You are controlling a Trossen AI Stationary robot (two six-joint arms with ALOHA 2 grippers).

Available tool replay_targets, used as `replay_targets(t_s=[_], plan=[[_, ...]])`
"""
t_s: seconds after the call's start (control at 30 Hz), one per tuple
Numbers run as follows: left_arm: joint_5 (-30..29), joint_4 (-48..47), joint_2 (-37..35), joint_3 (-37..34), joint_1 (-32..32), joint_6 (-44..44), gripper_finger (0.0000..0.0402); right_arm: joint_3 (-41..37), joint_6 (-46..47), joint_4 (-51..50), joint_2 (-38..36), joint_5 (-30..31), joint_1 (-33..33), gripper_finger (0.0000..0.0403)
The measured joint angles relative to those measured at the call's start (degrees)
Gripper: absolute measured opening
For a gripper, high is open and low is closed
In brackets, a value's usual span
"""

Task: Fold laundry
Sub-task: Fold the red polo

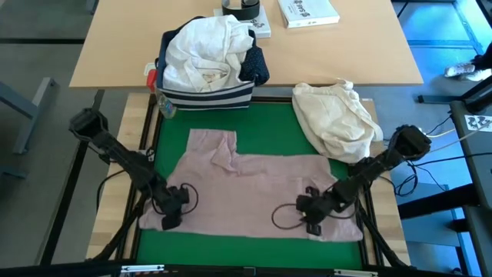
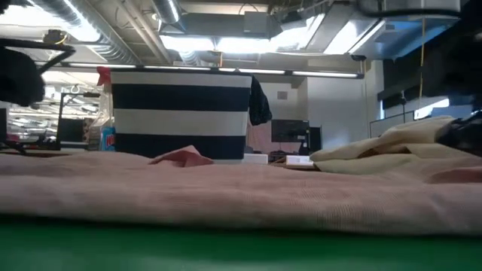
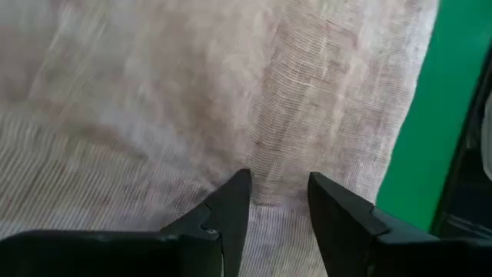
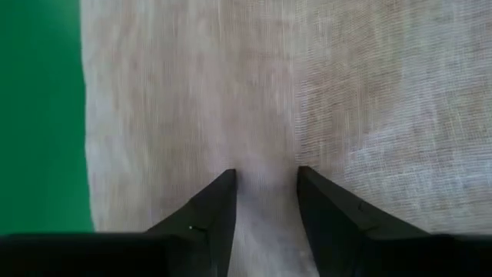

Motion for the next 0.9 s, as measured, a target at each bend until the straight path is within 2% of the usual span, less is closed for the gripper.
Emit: replay_targets(t_s=[0.13,0.27,0.37,0.47,0.57,0.63,0.7,0.8,0.9], plan=[[5.61,-3.15,-1.17,4.33,0.88,-1.85,0.0130,3.02,-2.91,-3.96,-2.05,-1.51,0.93,0.0140],[8.24,-7.13,-4.73,13.16,5.37,1.81,0.0131,8.78,-12.13,-8.60,-5.51,1.17,-1.95,0.0140],[7.24,-15.59,-7.81,19.01,10.63,6.34,0.0131,13.00,-18.71,-13.66,-6.80,6.54,-6.47,0.0140],[2.37,-24.79,-11.95,22.79,17.58,11.84,0.0131,16.81,-24.78,-14.78,-7.39,10.24,-13.45,0.0140],[-3.84,-31.99,-16.52,23.00,25.72,17.23,0.0133,18.50,-29.10,-10.17,-7.30,10.74,-21.90,0.0140],[-7.30,-36.17,-19.34,22.18,32.11,21.02,0.0139,18.85,-29.49,-3.71,-6.77,10.50,-27.99,0.0140],[-8.63,-38.35,-21.16,20.09,39.09,24.96,0.0150,18.83,-29.02,1.81,-5.85,9.78,-33.66,0.0140],[-6.51,-35.55,-21.91,16.58,49.84,32.21,0.0168,18.82,-28.83,9.52,-3.00,7.29,-39.94,0.0140],[-1.57,-30.40,-20.64,12.33,59.65,38.98,0.0187,19.47,-27.68,13.19,0.74,4.37,-43.57,0.0140]])
